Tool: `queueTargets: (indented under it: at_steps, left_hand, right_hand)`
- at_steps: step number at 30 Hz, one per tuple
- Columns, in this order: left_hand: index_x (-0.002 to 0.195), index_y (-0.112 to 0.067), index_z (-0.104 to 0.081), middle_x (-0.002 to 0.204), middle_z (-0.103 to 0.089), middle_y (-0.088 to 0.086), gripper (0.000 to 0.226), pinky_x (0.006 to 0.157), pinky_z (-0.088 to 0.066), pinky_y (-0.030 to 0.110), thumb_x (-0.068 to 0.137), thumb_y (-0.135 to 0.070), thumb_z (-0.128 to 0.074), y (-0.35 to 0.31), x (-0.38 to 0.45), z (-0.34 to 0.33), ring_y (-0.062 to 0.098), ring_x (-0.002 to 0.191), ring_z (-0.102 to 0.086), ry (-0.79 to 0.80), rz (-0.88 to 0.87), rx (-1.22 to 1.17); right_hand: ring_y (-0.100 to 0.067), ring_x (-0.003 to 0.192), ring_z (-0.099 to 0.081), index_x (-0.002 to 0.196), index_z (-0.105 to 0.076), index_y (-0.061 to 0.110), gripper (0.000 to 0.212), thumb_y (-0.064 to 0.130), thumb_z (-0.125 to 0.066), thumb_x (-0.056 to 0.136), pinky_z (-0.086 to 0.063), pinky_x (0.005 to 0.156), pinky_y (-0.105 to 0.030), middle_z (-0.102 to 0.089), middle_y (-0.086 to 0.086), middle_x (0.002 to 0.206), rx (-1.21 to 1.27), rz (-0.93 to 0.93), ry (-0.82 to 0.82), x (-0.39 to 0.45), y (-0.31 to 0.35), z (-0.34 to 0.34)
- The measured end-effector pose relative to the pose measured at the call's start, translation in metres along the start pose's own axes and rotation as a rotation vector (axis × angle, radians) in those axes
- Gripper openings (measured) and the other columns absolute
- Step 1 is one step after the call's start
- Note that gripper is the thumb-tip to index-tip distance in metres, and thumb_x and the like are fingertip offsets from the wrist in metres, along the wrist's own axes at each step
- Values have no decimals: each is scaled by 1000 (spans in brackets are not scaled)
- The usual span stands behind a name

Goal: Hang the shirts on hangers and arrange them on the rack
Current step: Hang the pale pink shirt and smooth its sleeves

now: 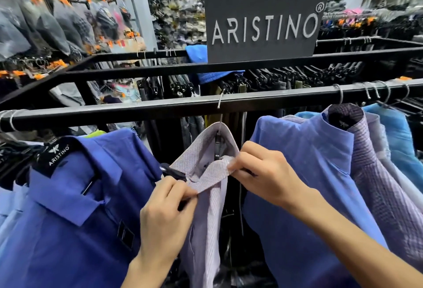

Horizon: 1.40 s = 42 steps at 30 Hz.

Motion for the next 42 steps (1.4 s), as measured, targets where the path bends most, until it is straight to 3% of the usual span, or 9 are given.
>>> queueTargets:
  at_steps: [3,8,14,18,23,29,32,36,42]
  left_hand:
    - [73,-18,-60,77,-53,-9,6,55,-50,41,79,-19,-62,-3,-1,-5,19,71,-58,62,20,1]
    - [79,-25,-53,82,-50,-14,16,64,-49,37,77,-25,-68,9,-3,-27,8,77,-54,271,-3,-93]
    - [77,-24,-44,73,-46,-10,30,59,-40,16,72,-4,-66,7,3,-11,8,63,-44,20,25,-137]
    - [85,-30,-61,93,-58,-13,7,57,-51,33,82,-33,-67,-5,4,-20,11,62,-58,276,-10,-218]
    - [118,-34,-65,102,-69,-14,20,72,-57,35,102,-37,-55,-14,22,-42,12,75,-65,413,248,-512]
    - [85,-32,-63,83,-65,-1,16,64,-57,28,101,-28,-60,-22,30,-60,12,67,-66,488,289,-566]
    - [80,-31,-63,84,-67,-2,20,75,-54,31,100,-32,-61,-23,26,-63,13,75,-67,526,251,-508]
    - [76,-31,-63,85,-61,-10,24,73,-43,21,97,-43,-59,-5,37,-54,3,76,-59,322,327,-375]
    - [104,-32,-53,107,-55,-5,18,80,-52,33,94,-37,-67,14,75,-51,16,75,-65,87,392,-185]
  right_hand:
    - [-28,61,-62,82,-72,11,8,4,-73,87,-51,44,-35,-63,-8,78,64,-38,-14,-5,-7,2]
    - [-12,82,-63,86,-73,3,4,1,-76,87,-55,67,-28,-64,-5,91,296,-153,-36,-7,-14,11]
    - [-15,81,-66,88,-72,3,7,-1,-76,85,-53,59,-40,-65,-2,91,312,-255,-121,-20,-16,18]
    - [-21,90,-69,96,-75,8,12,0,-72,87,-55,64,-48,-66,0,101,462,-309,-37,-19,-15,16]
    - [-25,87,-70,95,-77,15,5,12,-73,93,-59,70,-47,-67,1,98,572,-454,-56,-14,-18,13]
    - [-4,75,-70,111,-65,20,27,19,-79,88,-50,76,-17,-71,5,100,636,-935,-125,-31,-50,2]
    - [-12,83,-73,117,-71,22,28,30,-76,91,-55,85,-30,-77,2,93,613,-972,42,-25,-60,-10]
    - [-13,68,-70,95,-80,17,15,25,-67,97,-60,76,-50,-76,2,77,641,-904,92,-12,-61,-15]
    - [1,75,-72,100,-78,21,25,43,-72,91,-55,76,-17,-75,12,74,415,-866,182,6,-58,-17]
Point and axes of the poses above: each hand's wrist, its own x-axis towards the middle knuckle, its own z-axis out of the back of the hand, y = z × x, the point moved 7 cm from there along x, towards the middle knuckle
